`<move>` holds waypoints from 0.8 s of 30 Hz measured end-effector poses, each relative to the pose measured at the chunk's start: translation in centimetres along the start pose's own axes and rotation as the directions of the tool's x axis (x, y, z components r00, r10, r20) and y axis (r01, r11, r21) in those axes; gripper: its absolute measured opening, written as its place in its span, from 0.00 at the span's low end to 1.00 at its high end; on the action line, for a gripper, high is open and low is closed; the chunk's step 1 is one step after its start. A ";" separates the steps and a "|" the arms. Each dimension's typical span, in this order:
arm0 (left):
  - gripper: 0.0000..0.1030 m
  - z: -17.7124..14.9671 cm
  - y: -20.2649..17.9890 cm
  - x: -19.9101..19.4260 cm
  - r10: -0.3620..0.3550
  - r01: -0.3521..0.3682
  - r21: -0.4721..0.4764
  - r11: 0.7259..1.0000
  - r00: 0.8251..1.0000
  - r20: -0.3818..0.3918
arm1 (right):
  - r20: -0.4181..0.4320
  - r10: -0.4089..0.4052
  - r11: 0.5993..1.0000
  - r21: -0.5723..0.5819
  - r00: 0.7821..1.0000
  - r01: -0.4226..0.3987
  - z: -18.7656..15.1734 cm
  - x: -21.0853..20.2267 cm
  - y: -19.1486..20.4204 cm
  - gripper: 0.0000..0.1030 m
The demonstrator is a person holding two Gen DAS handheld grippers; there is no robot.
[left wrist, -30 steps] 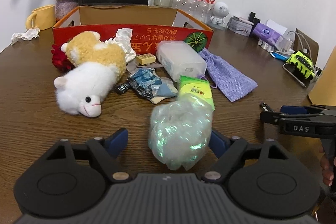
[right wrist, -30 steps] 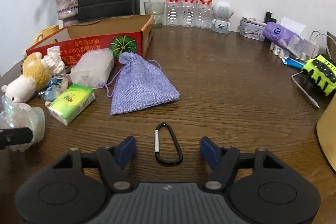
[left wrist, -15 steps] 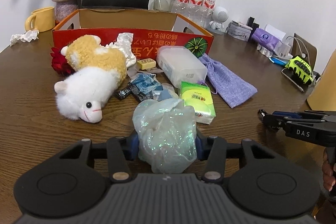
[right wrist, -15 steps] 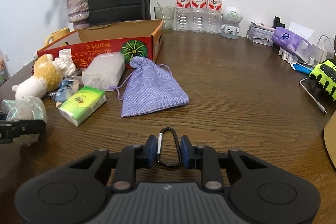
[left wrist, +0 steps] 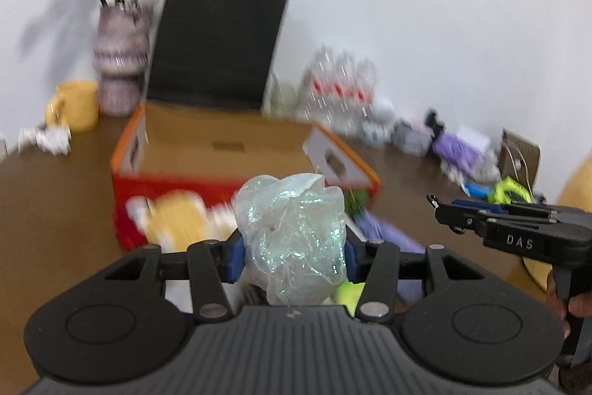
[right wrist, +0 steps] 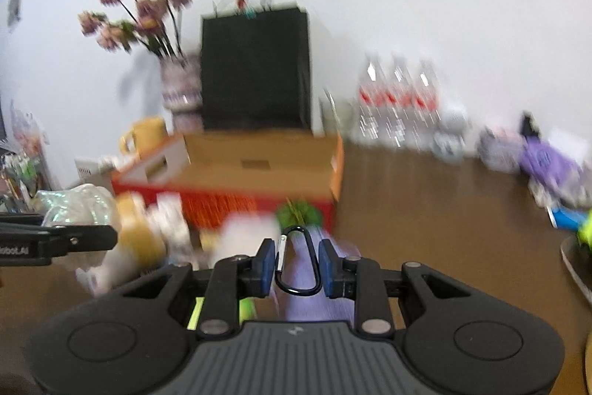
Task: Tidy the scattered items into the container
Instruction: 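Drop the plastic bag in the box with the left gripper while the right carries the carabiner in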
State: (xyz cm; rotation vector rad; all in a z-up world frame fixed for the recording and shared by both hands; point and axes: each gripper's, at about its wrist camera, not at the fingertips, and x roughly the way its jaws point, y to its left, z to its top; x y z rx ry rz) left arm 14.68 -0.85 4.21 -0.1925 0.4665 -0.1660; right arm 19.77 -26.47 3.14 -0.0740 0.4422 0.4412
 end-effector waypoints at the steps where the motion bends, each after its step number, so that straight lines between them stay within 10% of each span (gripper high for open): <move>1: 0.49 1.0 0.5 0.3 0.012 -0.012 -0.002 1.000 1.000 0.021 | 0.013 0.007 1.000 -0.001 1.000 -0.007 0.9 0.8 0.3 0.23; 6: 0.49 5.0 3.7 3.9 0.067 -0.060 -0.079 0.995 0.994 0.091 | 0.039 0.029 1.000 0.010 0.999 -0.030 4.9 6.7 1.8 0.23; 21: 0.58 6.2 9.5 16.9 0.135 -0.138 -0.023 0.990 0.987 -0.091 | -0.178 -0.009 1.000 -0.019 0.984 0.005 4.9 22.2 2.5 0.24; 22: 0.70 6.2 9.4 17.0 0.135 -0.137 -0.018 0.990 0.986 -0.098 | -0.183 -0.001 1.000 -0.009 0.983 -0.001 4.8 22.2 2.4 0.27; 24: 0.95 6.0 9.0 17.0 0.148 -0.150 -0.009 0.989 0.984 -0.104 | -0.200 0.007 1.000 0.003 0.980 -0.006 4.9 22.3 2.3 0.72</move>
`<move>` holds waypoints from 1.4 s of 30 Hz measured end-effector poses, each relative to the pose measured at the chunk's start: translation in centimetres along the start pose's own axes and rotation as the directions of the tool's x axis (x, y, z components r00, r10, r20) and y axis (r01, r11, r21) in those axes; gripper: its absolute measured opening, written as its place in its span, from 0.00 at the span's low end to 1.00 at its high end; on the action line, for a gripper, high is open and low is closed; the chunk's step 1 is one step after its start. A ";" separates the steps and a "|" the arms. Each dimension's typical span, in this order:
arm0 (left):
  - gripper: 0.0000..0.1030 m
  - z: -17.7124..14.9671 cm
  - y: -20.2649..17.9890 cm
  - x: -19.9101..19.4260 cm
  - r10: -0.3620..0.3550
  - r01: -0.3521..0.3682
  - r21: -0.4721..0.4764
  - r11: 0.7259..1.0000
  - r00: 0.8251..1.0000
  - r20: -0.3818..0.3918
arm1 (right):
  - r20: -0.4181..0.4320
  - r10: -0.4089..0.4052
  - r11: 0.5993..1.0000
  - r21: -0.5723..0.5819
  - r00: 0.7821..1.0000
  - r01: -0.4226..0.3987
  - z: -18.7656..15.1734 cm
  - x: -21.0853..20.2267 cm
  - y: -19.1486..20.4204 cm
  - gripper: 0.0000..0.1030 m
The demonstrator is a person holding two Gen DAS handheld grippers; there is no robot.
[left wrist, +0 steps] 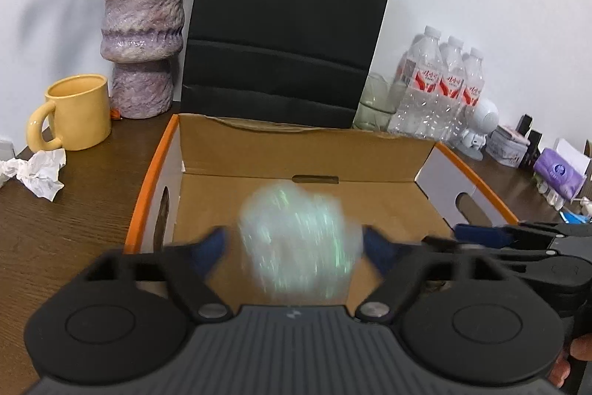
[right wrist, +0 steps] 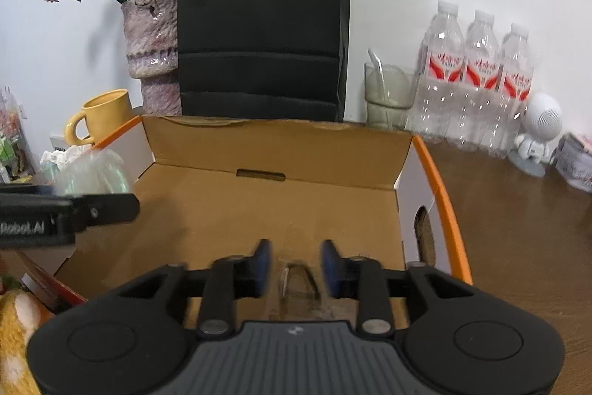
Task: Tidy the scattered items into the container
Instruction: 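Drop the plastic bag in the box with the left gripper while the right carries the carabiner in, then grasp the plush alpaca with the left gripper while the right gripper grasps the green tissue pack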
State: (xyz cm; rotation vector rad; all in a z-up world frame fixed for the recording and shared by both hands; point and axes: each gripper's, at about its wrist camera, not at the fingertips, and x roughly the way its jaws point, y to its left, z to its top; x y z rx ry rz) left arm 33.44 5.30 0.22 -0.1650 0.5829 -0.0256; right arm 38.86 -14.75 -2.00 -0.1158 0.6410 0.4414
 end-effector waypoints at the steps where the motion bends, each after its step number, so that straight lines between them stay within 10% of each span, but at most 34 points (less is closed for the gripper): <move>1: 1.00 0.0 -0.2 -0.1 0.015 -0.015 0.008 1.000 1.000 0.007 | 0.001 0.000 1.000 -0.004 1.000 0.000 0.0 -0.1 0.1 0.86; 22: 1.00 0.0 -1.5 -5.6 0.076 -0.080 0.035 0.996 0.991 0.112 | 0.114 -0.078 0.996 -0.040 0.990 0.083 0.1 -6.5 1.4 0.97; 30: 1.00 -3.8 -1.8 -11.9 0.068 -0.081 0.075 0.994 0.984 0.164 | 0.129 -0.062 0.997 -0.045 0.990 0.069 -4.7 -12.5 2.0 0.98; 42: 1.00 -10.7 -2.2 -14.7 0.038 -0.042 0.095 0.995 0.999 0.039 | 0.024 -0.052 0.998 -0.043 0.998 0.053 -12.3 -15.1 4.4 0.98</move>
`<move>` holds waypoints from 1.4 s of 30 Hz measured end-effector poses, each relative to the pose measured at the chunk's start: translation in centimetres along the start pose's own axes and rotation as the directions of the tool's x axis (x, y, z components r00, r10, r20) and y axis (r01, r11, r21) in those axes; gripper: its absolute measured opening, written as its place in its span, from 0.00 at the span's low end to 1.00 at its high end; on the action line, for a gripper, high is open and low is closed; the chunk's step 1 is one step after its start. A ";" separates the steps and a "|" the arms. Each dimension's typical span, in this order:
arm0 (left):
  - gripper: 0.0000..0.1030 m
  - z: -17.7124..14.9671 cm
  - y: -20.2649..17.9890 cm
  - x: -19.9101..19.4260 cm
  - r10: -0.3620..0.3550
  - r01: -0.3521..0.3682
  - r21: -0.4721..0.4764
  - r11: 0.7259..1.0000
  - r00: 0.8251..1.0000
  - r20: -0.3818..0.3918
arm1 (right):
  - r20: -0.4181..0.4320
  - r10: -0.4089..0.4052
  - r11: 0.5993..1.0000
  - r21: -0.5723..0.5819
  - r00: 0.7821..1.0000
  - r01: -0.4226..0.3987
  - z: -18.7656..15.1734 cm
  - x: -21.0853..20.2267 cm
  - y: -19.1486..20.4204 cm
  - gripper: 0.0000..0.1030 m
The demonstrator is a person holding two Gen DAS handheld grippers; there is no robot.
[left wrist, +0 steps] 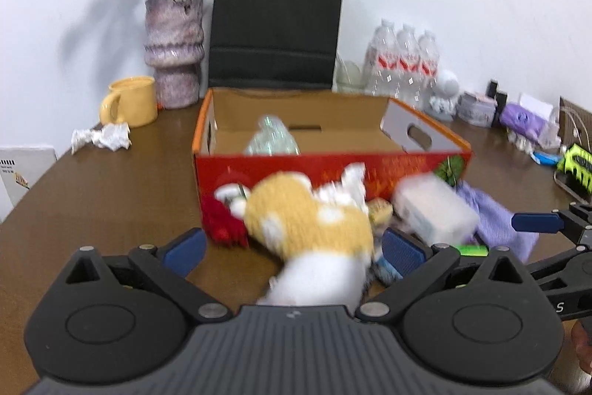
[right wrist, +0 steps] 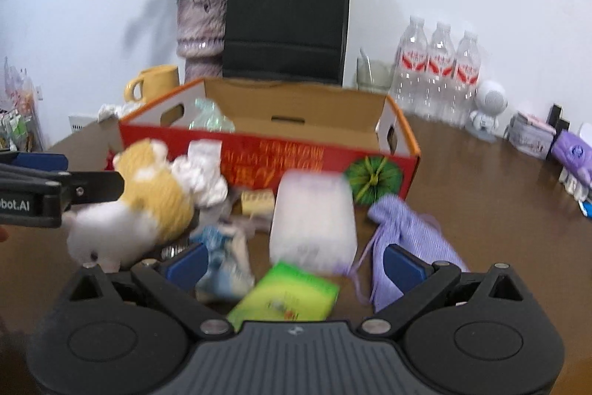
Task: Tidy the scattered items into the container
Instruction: 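Grasp the plush alpaca with the left gripper while the right gripper grasps the green tissue pack, then lower the alpaca and tissue pack into the box and open both grippers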
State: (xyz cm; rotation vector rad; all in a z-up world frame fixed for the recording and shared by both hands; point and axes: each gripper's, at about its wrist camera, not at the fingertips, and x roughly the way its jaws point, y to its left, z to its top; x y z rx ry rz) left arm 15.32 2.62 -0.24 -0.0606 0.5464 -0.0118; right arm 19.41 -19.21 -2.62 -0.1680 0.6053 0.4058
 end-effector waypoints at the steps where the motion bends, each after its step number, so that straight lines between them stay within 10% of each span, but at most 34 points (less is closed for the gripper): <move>1: 1.00 -0.4 -0.2 0.1 0.002 -0.002 0.006 1.000 1.000 -0.011 | -0.008 -0.003 1.000 0.003 1.000 0.003 -0.3 0.0 0.0 0.98; 13: 0.99 -2.2 -1.0 2.8 0.030 -0.026 0.051 0.998 0.995 -0.091 | -0.047 -0.079 0.997 -0.001 0.996 0.079 -1.8 0.3 0.0 0.97; 16: 0.83 -2.5 -1.3 2.9 0.032 -0.026 0.071 0.997 0.996 -0.083 | -0.052 -0.062 0.998 0.007 0.997 0.062 -1.9 0.3 -0.1 0.92; 21: 0.55 -3.0 -1.7 2.8 -0.002 0.009 0.089 0.996 0.997 -0.079 | -0.067 -0.011 0.999 0.046 0.998 0.014 -2.2 0.1 -0.5 0.43; 42: 0.50 -2.5 -2.7 -1.7 -0.035 0.026 0.121 0.992 0.996 0.077 | 0.034 0.017 0.997 0.078 0.999 -0.019 -2.0 -3.3 -1.3 0.43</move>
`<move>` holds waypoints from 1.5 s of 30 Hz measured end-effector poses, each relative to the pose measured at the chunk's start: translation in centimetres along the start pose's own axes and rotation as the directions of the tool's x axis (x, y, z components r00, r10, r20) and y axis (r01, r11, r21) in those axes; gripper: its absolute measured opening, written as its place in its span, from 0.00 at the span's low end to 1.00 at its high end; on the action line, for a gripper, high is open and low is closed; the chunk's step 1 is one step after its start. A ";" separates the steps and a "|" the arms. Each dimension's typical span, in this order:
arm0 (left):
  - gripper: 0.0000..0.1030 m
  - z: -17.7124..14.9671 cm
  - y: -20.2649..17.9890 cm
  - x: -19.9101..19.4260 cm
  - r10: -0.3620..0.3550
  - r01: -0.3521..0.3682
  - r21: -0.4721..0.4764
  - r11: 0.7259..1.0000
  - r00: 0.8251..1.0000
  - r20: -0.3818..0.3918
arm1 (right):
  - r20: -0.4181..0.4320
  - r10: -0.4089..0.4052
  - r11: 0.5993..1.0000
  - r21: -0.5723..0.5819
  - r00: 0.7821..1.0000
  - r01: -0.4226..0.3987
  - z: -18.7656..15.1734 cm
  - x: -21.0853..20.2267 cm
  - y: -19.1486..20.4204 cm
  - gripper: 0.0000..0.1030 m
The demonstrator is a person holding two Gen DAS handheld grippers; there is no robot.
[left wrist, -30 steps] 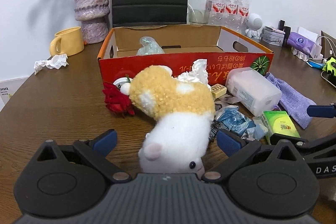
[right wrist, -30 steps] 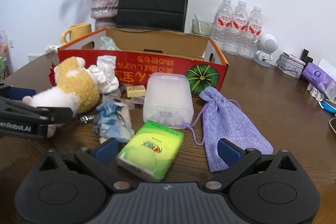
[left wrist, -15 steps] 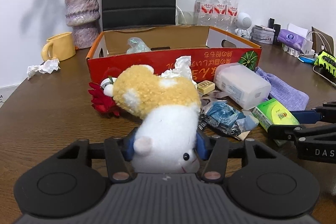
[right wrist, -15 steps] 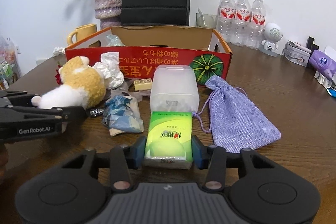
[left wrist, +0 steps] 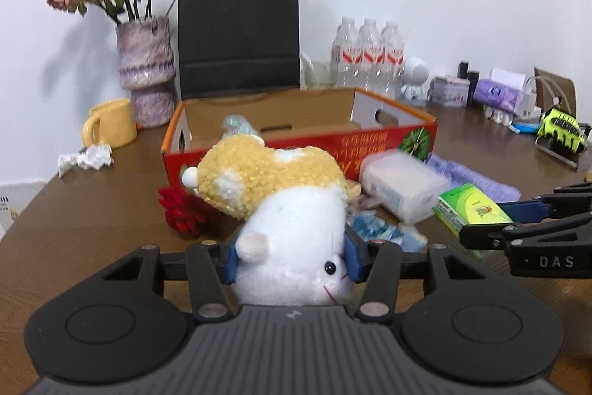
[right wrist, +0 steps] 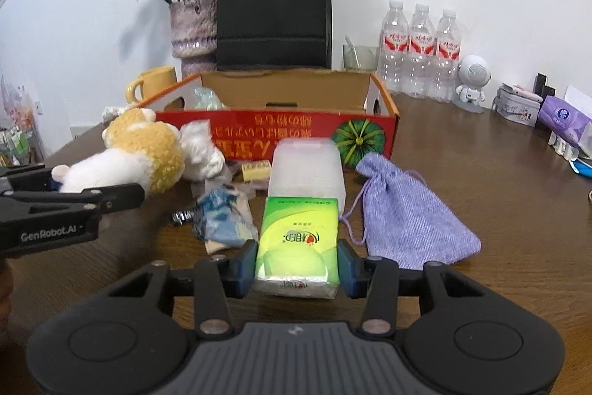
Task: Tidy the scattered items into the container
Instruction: 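Lower the alpaca and tissue pack into the box and open both grippers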
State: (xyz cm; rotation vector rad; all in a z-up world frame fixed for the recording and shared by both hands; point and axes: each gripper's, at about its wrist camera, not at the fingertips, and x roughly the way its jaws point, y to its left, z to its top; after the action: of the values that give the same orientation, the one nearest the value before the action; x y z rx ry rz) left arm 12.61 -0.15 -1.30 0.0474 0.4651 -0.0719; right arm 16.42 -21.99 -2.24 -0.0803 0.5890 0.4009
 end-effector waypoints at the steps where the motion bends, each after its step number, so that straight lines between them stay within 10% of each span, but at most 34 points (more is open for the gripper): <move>1: 0.50 0.4 0.1 -0.4 -0.003 0.003 -0.002 1.000 1.000 0.013 | 0.014 0.006 1.000 0.001 1.000 -0.006 0.5 -0.3 -0.1 0.43; 15: 0.50 10.1 3.5 4.2 0.008 0.000 -0.065 0.998 0.991 0.131 | 0.172 0.054 0.998 -0.027 0.984 -0.050 11.9 3.9 0.2 0.43; 32: 0.57 10.4 5.7 16.8 -0.025 0.020 -0.114 0.993 0.999 -0.035 | -0.012 0.044 0.998 -0.033 0.999 -0.044 14.6 18.3 -1.7 0.44; 34: 0.80 10.5 5.6 16.7 -0.015 0.012 -0.110 0.994 1.000 -0.026 | -0.022 0.040 0.999 -0.028 0.999 -0.040 14.7 18.5 -1.7 0.60; 35: 0.95 10.5 5.4 16.5 -0.003 0.000 -0.113 0.994 1.000 -0.021 | -0.032 0.032 0.999 -0.029 0.999 -0.033 14.7 18.6 -1.7 0.86; 45: 1.00 11.3 4.9 15.3 0.068 -0.067 -0.094 0.993 0.998 0.007 | -0.027 -0.017 0.999 -0.031 0.999 0.017 15.2 17.6 -1.8 0.99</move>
State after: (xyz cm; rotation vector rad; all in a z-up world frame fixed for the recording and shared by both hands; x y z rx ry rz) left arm 31.67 3.10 2.03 -0.0295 0.4556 0.0162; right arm 38.39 -14.75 0.52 -0.1205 0.6090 0.3929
